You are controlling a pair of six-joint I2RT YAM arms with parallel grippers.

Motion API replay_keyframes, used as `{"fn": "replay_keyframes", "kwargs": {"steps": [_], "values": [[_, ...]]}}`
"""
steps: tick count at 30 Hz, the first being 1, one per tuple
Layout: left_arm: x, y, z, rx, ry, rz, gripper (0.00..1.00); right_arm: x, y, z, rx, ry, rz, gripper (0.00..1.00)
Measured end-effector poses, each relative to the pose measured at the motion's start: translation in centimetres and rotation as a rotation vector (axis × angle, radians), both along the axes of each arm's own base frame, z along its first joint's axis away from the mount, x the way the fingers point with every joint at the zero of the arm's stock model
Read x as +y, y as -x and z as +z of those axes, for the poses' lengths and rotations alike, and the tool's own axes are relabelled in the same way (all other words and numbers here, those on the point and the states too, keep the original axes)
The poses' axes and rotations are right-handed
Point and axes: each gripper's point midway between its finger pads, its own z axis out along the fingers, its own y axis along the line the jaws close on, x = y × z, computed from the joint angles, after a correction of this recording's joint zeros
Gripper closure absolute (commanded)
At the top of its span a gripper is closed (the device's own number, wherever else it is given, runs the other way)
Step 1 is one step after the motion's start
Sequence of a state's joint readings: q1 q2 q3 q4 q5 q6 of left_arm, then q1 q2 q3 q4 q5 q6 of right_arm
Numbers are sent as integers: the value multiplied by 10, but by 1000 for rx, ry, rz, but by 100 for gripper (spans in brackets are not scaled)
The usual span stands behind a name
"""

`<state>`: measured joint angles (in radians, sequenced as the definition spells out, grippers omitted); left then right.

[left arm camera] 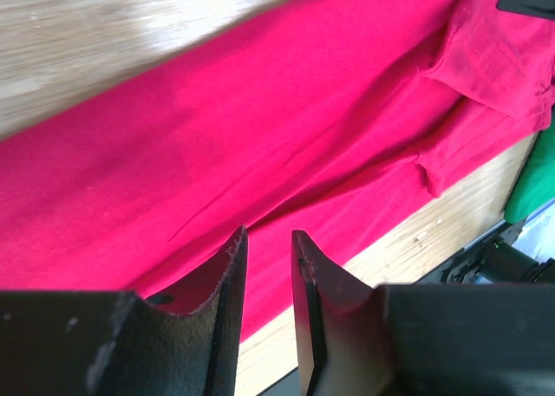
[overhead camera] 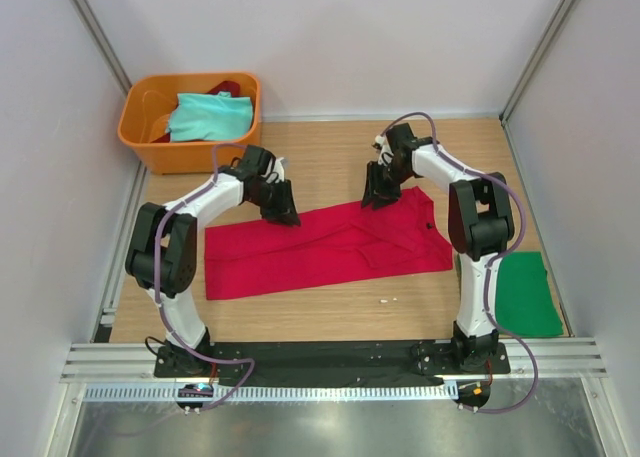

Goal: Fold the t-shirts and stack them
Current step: Fold the tshirt

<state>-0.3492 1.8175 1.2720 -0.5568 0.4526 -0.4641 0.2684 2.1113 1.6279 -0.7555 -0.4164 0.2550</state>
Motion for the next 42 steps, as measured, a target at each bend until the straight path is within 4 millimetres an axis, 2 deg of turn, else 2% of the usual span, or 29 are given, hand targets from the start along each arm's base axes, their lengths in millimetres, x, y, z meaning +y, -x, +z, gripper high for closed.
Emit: {"fn": "replay_keyframes", "kwargs": {"steps": [16,21,23,26,31,39,42], "values": [[0,5,-4,14,-4,-3,72,6,7,-20,51,-14,31,69],[0,5,-4,14,-4,-3,73,7,8,-20,52,-16,35,89],[0,5,-4,14,-4,-3,73,7,8,-20,54,-15,33,94],[1,5,-4,14,-5,-3,74,8,10,-20,63,-12,34,96],[1,4,-5,15,-9,-1,75,10,24,-16,86,3,36,98],[1,5,-13,35,-17,-1,75,8,58,11,93,-8,32,98],[2,6,-16,42,-19,-1,75,10,70,9,113,-11,40,98]]}}
